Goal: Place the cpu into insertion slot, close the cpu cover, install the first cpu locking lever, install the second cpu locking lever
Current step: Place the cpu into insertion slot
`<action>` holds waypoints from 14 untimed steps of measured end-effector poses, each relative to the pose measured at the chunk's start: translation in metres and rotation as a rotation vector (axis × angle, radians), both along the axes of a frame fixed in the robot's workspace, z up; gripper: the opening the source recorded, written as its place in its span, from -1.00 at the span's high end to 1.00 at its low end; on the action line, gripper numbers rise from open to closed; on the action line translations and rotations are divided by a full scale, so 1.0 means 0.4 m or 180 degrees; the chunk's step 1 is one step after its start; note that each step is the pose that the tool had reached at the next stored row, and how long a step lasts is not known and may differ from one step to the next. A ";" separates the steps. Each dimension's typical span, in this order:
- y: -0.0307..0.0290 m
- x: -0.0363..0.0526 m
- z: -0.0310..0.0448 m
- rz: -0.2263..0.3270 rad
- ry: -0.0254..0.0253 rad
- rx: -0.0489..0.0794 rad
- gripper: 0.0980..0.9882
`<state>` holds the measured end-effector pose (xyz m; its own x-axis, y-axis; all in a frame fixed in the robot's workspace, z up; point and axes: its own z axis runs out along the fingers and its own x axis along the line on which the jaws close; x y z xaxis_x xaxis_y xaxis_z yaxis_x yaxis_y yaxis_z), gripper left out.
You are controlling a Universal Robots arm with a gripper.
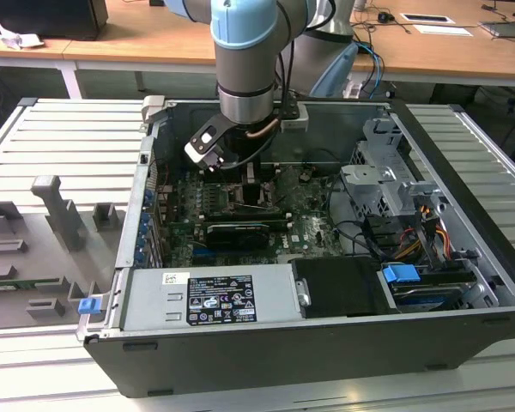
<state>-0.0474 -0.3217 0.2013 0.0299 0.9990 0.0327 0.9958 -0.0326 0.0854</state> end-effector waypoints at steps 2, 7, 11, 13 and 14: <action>0.000 0.000 0.000 0.0000 0.0000 0.0000 0.03; 0.000 0.000 -0.002 0.0000 0.0000 0.0000 -0.15; 0.000 0.000 0.003 0.0000 0.0000 0.0000 -0.15; 0.000 0.000 0.011 0.0000 0.0000 0.0000 -0.15; 0.000 0.000 0.014 0.0000 0.0000 0.0000 -0.15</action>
<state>-0.0474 -0.3217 0.2070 0.0300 0.9990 0.0326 0.9958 -0.0326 0.0855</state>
